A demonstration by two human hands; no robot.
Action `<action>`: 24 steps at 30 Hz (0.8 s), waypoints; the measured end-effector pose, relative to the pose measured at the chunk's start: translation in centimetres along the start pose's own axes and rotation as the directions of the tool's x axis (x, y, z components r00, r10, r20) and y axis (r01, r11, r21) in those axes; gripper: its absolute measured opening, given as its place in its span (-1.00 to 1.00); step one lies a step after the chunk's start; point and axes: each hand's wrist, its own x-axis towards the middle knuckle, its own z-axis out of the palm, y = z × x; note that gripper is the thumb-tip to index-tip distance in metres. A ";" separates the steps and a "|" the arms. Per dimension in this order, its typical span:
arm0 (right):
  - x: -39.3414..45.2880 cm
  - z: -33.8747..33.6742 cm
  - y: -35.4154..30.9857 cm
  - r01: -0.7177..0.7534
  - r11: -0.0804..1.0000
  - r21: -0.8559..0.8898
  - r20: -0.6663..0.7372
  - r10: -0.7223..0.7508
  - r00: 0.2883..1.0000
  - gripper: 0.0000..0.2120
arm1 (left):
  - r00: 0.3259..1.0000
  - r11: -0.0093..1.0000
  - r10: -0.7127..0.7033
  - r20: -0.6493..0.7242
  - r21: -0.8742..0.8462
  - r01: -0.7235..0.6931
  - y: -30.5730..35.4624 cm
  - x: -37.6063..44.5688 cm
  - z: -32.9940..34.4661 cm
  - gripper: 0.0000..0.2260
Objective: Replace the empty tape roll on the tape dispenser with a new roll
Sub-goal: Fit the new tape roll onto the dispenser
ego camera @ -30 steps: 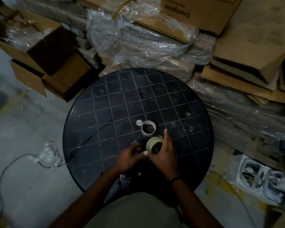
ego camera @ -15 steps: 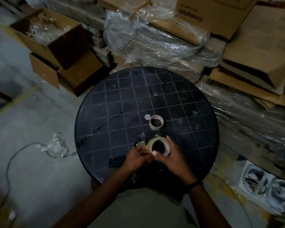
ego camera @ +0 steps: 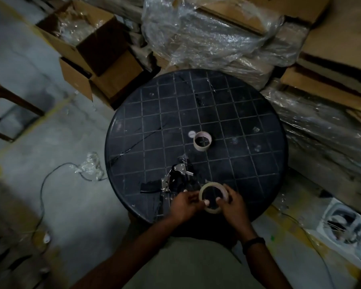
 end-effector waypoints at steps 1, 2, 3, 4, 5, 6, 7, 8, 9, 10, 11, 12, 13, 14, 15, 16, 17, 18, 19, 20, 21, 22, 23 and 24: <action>0.3 -0.2 -0.2 -0.021 0.999 0.026 -0.020 0.022 1.000 -0.49 | 1.000 1.000 -0.008 0.017 0.002 0.008 0.0 0.2 -0.1 -0.58; 0.7 -0.1 -0.4 -0.045 0.997 0.061 -0.026 0.046 0.999 -0.54 | 0.999 0.998 -0.034 0.039 -0.049 0.036 -0.3 0.5 -0.3 -0.67; 1.1 0.1 -0.6 -0.059 0.995 0.080 -0.025 0.061 0.998 -0.61 | 0.995 0.992 -0.066 0.079 -0.101 0.074 -0.6 0.7 -0.9 -0.71; 1.5 0.5 -0.6 -0.050 0.996 0.069 -0.034 0.053 0.998 -0.68 | 0.991 0.985 -0.086 0.107 -0.141 0.100 -0.8 1.0 -1.7 -0.70; 2.0 1.2 -0.7 -0.036 0.998 0.045 -0.041 0.038 0.998 -0.74 | 0.990 0.986 -0.076 0.122 -0.137 0.092 -1.2 1.4 -2.8 -0.68; 2.3 2.2 -0.9 -0.019 0.999 0.040 -0.041 0.020 0.999 -0.76 | 0.988 0.989 -0.058 0.142 -0.126 0.076 -1.5 1.9 -4.0 -0.66; 2.3 3.4 -1.3 -0.014 0.999 0.039 -0.036 0.016 0.999 -0.76 | 0.988 0.992 -0.038 0.153 -0.109 0.055 -1.7 2.2 -5.3 -0.64; 2.3 4.7 -1.7 -0.002 0.999 0.041 -0.045 0.004 0.999 -0.74 | 0.988 0.995 -0.026 0.150 -0.091 0.040 -2.1 2.6 -6.6 -0.63; 2.0 5.9 -2.1 -0.002 0.999 0.039 -0.061 0.004 0.998 -0.74 | 0.989 0.997 -0.014 0.147 -0.075 0.025 -2.5 3.0 -7.7 -0.60; 1.6 7.0 -2.2 -0.016 0.998 0.061 -0.084 0.022 0.996 -0.75 | 0.990 0.998 -0.015 0.143 -0.054 0.023 -2.8 3.3 -8.5 -0.58; 1.4 7.8 -2.2 -0.039 0.995 0.087 -0.116 0.049 0.992 -0.78 | 0.988 0.999 -0.011 0.152 -0.035 0.016 -3.1 3.7 -9.2 -0.55; 1.2 8.4 -1.9 -0.066 0.990 0.125 -0.148 0.085 0.985 -0.82 | 0.986 1.000 -0.007 0.168 -0.008 0.009 -3.4 4.0 -9.7 -0.52; 1.0 8.7 -1.5 -0.108 0.983 0.151 -0.168 0.133 0.977 -0.86 | 0.982 0.999 -0.007 0.188 0.032 0.001 -3.7 4.3 -10.0 -0.49; 1.0 8.8 -0.8 -0.142 0.973 0.182 -0.184 0.176 0.967 -0.89 | 0.981 0.993 -0.005 0.193 0.120 -0.018 -4.0 4.6 -10.2 -0.47; 1.1 8.6 -0.2 -0.178 0.962 0.208 -0.201 0.220 0.955 -0.92 | 0.985 0.970 0.001 0.171 0.241 -0.043 -4.4 4.9 -10.2 -0.45; 1.3 8.1 0.2 -0.203 0.950 0.237 -0.220 0.256 0.942 -0.93 | 0.993 0.926 0.024 0.118 0.371 -0.066 -4.7 5.2 -10.4 -0.46; 1.4 7.5 0.4 -0.230 0.940 0.253 -0.231 0.289 0.929 -0.93 | 0.996 0.876 0.074 0.043 0.475 -0.086 -4.9 5.5 -10.6 -0.50; 1.8 6.8 0.9 -0.256 0.930 0.264 -0.235 0.319 0.918 -0.90 | 0.991 0.838 0.128 -0.044 0.539 -0.084 -5.4 5.9 -11.0 -0.55; 2.3 6.1 1.1 -0.274 0.926 0.258 -0.230 0.335 0.914 -0.85 | 0.976 0.818 0.175 -0.133 0.570 -0.069 -5.5 6.1 -11.4 -0.63; 2.8 5.5 1.2 -0.275 0.930 0.245 -0.221 0.330 0.918 -0.82 | 0.952 0.816 0.212 -0.218 0.576 -0.050 -5.6 6.4 -11.8 -0.69; 3.3 5.0 1.2 -0.268 0.938 0.220 -0.201 0.312 0.928 -0.81 | 0.927 0.818 0.241 -0.286 0.574 -0.035 -5.4 6.7 -12.2 -0.73; 3.8 4.8 1.0 -0.247 0.949 0.195 -0.180 0.282 0.942 -0.81 | 0.908 0.818 0.265 -0.324 0.574 -0.035 -5.1 6.9 -12.5 -0.76; 4.2 4.8 0.6 -0.219 0.962 0.161 -0.157 0.244 0.957 -0.82 | 0.902 0.814 0.276 -0.332 0.580 -0.035 -4.7 7.2 -12.8 -0.77; 4.5 5.0 0.1 -0.182 0.975 0.127 -0.133 0.199 0.971 -0.83 | 0.905 0.804 0.277 -0.324 0.594 -0.033 -4.3 7.5 -12.9 -0.79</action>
